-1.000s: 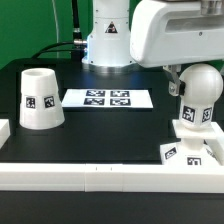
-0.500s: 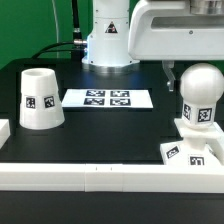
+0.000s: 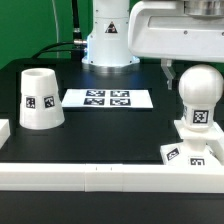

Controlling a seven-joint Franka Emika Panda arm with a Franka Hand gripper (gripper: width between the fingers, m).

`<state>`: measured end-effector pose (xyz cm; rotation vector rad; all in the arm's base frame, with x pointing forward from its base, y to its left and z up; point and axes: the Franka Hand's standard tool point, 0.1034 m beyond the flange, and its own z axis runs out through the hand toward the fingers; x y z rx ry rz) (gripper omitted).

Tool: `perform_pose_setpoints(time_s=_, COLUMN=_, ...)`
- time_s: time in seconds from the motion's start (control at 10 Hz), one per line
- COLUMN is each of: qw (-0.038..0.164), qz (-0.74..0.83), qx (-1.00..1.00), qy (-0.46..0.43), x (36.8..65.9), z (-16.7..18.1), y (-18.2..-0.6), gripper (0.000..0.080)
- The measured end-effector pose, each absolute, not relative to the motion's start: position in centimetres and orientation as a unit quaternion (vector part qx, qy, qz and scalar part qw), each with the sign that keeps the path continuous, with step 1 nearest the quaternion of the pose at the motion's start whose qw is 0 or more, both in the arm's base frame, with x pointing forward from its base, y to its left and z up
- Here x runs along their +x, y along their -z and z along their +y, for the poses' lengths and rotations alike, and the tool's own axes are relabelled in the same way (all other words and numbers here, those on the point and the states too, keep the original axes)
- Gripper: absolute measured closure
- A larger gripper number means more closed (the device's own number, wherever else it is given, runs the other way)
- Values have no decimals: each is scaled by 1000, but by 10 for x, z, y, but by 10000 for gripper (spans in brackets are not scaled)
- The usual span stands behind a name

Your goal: Assemble lamp

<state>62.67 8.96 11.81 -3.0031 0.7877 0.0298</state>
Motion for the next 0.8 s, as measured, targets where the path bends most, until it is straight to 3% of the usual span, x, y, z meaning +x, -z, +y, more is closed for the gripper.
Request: perform_pose_setpoints(time_s=0.8, qw=50, qz=571, qx=-819, qy=-39, x=629, z=94, y=-116, gripper=222)
